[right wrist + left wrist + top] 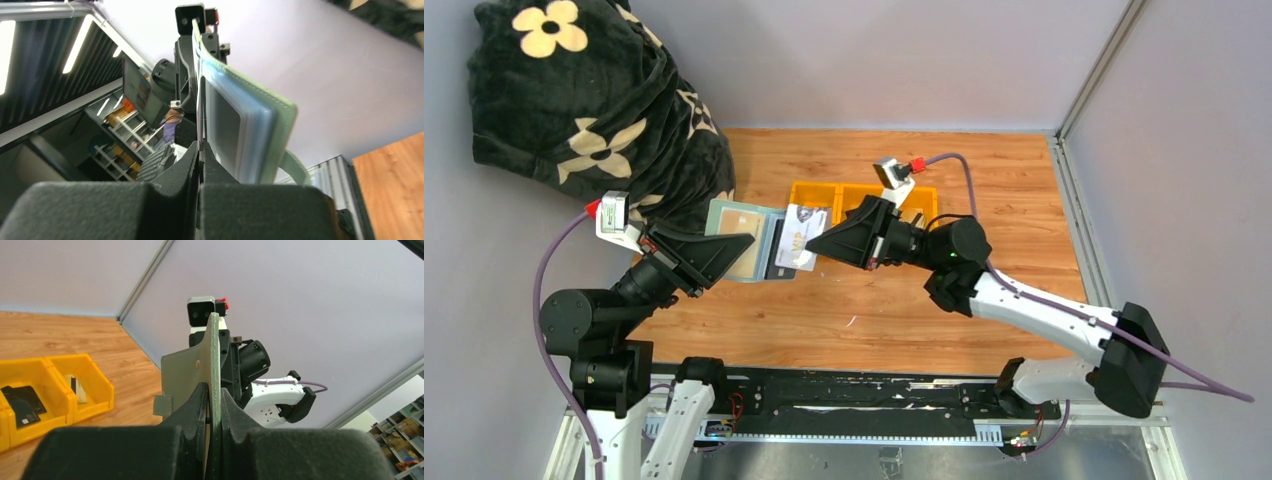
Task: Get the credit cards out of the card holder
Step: Place the credit card in the storage box.
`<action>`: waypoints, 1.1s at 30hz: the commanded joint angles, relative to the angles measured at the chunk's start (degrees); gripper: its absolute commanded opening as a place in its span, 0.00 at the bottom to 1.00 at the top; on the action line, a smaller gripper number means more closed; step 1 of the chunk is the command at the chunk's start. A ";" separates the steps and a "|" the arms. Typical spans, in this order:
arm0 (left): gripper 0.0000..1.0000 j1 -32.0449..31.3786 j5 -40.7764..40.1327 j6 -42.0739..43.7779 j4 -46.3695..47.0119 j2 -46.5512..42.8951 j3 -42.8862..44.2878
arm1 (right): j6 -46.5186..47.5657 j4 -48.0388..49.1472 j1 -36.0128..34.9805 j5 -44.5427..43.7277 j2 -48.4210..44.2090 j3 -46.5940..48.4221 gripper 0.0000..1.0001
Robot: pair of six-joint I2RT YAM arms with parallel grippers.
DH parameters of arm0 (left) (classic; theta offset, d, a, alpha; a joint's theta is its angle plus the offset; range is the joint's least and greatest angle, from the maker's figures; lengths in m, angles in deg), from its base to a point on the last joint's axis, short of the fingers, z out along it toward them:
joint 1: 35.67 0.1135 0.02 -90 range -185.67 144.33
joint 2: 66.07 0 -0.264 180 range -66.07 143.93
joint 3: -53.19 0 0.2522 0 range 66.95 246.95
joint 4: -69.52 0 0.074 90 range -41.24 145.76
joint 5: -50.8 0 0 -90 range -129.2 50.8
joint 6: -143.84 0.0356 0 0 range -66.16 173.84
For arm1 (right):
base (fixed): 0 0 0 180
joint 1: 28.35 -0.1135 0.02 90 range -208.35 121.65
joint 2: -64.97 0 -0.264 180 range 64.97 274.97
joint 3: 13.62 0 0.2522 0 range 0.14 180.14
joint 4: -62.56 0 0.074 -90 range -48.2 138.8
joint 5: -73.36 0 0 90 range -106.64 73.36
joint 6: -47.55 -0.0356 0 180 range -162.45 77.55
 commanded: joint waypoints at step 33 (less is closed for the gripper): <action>0.00 -0.27 4.82 18.67 -7.38 -0.86 5.08 | 29.19 -73.25 15.07 -17.62 49.44 46.67 0.00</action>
